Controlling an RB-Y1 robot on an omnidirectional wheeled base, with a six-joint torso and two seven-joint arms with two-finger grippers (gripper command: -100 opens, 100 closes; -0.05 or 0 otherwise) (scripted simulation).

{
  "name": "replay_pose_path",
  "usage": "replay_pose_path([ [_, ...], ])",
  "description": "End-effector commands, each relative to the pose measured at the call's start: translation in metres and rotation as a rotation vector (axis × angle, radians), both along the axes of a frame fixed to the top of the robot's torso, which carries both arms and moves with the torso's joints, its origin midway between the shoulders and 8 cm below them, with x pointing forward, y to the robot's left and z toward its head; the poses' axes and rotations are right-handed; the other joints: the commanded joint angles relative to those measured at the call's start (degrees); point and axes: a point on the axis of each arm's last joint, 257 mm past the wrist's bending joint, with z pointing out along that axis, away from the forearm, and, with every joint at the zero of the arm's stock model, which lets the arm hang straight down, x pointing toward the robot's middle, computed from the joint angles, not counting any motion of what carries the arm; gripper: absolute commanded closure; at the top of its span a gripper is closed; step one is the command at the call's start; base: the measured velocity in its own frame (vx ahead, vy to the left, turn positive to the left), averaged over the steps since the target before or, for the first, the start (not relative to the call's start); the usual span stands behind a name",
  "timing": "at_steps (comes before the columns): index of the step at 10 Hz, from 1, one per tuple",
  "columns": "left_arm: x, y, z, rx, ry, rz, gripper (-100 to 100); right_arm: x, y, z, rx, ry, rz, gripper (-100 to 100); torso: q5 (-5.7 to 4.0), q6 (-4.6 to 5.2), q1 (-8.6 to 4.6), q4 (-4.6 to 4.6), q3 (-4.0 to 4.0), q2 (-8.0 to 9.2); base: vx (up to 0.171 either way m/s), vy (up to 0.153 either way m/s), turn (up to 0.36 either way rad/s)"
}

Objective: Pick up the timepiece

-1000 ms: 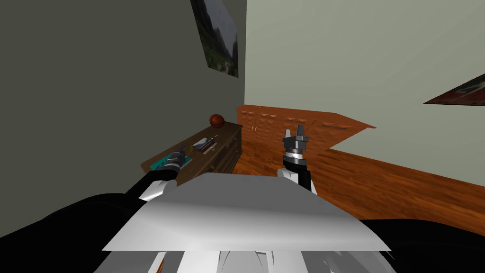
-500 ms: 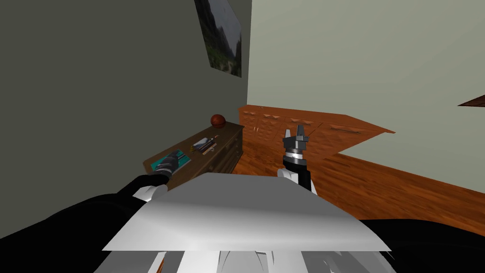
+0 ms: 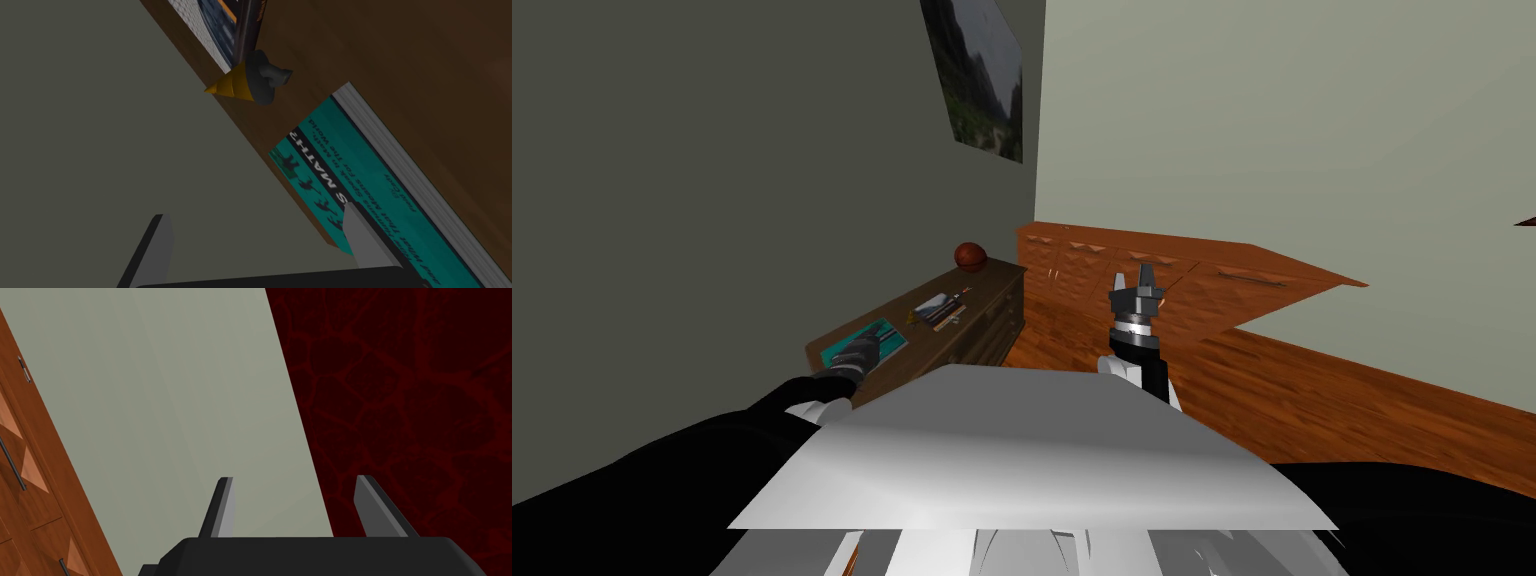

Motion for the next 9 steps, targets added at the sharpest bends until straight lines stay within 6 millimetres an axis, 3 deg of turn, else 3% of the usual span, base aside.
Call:
replay_pose_path([
  [1, -0.0118, 0.0037, -0.0064, -0.017, 0.034, 0.017, -100, 0.0000, 0.0000, 0.0000, 0.000, 0.000, 0.000, 0, 0.00, 0.00, 0.00, 0.00, 0.00, 0.00, 0.012, -0.012, 0.040],
  [9, -0.0186, 0.0051, -0.0114, -0.030, 0.056, 0.026, -100, 0.0000, 0.0000, 0.0000, 0.000, 0.000, 0.000, 0, 0.01, 0.02, 0.04, 0.03, 0.08, 0.12, 0.022, -0.012, 0.009],
])
